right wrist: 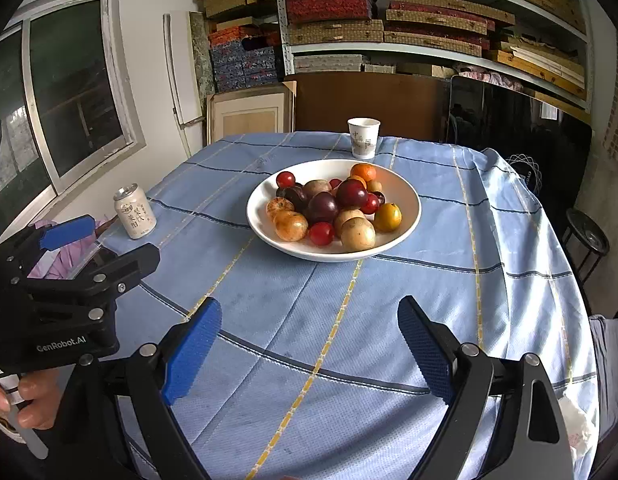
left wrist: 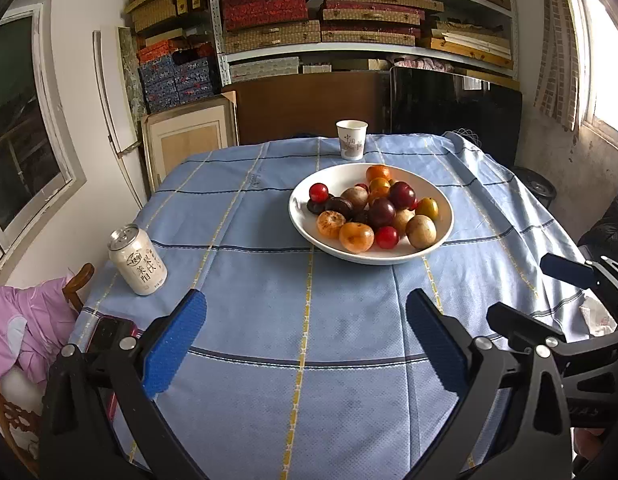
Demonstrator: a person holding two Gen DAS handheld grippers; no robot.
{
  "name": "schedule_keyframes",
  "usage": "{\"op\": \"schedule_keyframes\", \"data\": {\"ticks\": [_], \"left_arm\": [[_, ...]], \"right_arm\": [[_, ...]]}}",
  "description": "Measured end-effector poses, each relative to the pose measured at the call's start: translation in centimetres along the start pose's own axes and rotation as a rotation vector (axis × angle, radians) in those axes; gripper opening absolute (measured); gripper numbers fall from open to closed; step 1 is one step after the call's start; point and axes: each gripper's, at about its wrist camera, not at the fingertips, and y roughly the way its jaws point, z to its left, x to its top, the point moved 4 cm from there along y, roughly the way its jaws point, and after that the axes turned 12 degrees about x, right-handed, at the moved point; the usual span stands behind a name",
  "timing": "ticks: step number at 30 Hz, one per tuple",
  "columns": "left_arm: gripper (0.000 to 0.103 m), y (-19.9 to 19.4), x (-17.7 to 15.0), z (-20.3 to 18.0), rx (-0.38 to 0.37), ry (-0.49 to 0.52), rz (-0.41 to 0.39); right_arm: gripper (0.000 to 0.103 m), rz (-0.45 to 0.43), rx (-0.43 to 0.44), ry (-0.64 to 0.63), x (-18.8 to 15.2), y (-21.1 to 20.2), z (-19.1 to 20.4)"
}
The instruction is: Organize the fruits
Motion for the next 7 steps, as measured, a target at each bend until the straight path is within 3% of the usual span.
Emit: {"op": "schedule_keyframes", "data": {"ticks": [7], "left_arm": [[0.098, 0.59, 0.02, 0.09, -0.009, -0.006, 0.016]], "right_arm": [[0.09, 0.003, -0.001, 0.004, -0.02, 0.1, -0.1]]}}
